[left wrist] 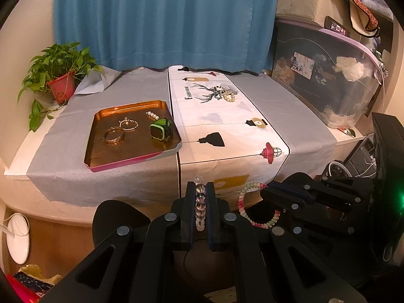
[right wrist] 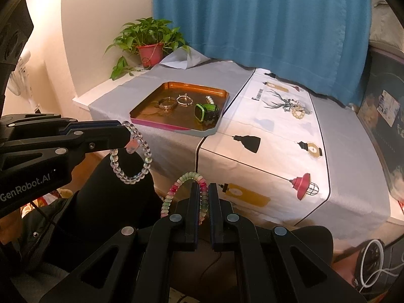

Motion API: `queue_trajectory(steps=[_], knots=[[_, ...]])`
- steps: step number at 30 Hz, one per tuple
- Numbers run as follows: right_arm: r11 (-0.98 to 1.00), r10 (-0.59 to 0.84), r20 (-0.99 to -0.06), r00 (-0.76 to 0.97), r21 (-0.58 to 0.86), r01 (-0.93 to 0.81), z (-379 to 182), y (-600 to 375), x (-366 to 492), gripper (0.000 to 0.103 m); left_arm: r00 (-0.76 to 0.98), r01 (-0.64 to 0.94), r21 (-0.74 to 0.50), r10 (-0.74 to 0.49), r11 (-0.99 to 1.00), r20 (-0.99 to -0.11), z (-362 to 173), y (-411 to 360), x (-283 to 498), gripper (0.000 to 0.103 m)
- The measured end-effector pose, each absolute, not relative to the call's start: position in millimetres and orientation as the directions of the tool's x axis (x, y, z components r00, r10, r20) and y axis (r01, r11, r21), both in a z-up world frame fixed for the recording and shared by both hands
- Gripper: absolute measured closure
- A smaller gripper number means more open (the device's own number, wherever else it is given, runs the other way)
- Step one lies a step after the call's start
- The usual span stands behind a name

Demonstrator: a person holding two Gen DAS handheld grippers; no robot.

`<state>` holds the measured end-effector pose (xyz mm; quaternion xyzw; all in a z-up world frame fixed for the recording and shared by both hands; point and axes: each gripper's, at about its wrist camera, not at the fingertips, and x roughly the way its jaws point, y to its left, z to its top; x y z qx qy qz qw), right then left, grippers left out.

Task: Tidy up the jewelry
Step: 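Carry both bracelets over the copper tray and open both tools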

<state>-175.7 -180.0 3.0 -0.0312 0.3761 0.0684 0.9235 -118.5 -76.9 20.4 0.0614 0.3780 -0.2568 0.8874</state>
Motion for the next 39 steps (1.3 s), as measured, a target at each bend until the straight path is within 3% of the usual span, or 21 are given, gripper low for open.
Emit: queue_trajectory(steps=[20,39], knots=[[0.984,0.097,-0.739,0.666,-0.028,-0.174,-8.4,-172.8,-137.7,0.096,0.563,0.434,-0.145,-0.394,0.889,-0.727,9.3,-51.5,-72.6,0.098],[0.969,0.180,-0.707,0.684,0.009,-0.246,2.8,-145.7,34.1,0.096,0.644,0.325,-0.133,-0.322,0.936,-0.694,26.8,-16.8,78.8,0.098]])
